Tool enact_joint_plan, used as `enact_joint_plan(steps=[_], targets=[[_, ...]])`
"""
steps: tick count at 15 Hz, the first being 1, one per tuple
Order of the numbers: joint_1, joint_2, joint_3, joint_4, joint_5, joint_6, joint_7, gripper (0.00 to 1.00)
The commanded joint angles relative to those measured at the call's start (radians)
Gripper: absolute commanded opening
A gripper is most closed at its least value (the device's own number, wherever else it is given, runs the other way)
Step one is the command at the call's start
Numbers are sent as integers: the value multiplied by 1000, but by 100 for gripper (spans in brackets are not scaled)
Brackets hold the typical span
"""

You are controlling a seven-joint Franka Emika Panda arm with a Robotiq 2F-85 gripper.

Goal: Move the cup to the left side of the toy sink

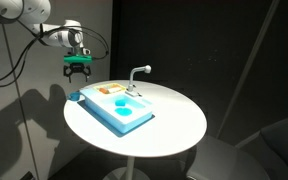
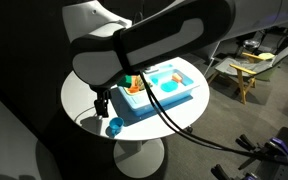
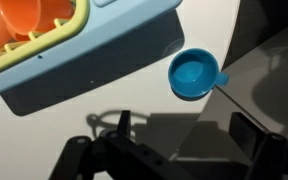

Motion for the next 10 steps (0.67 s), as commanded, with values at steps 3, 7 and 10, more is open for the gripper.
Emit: enact_joint_plan(steps=[3, 7, 10], targets=[[16, -71, -9, -39, -2, -51, 88, 100], [18, -101, -7, -58, 2, -66, 129, 100], [12, -128, -3, -79, 13, -80, 162, 100]])
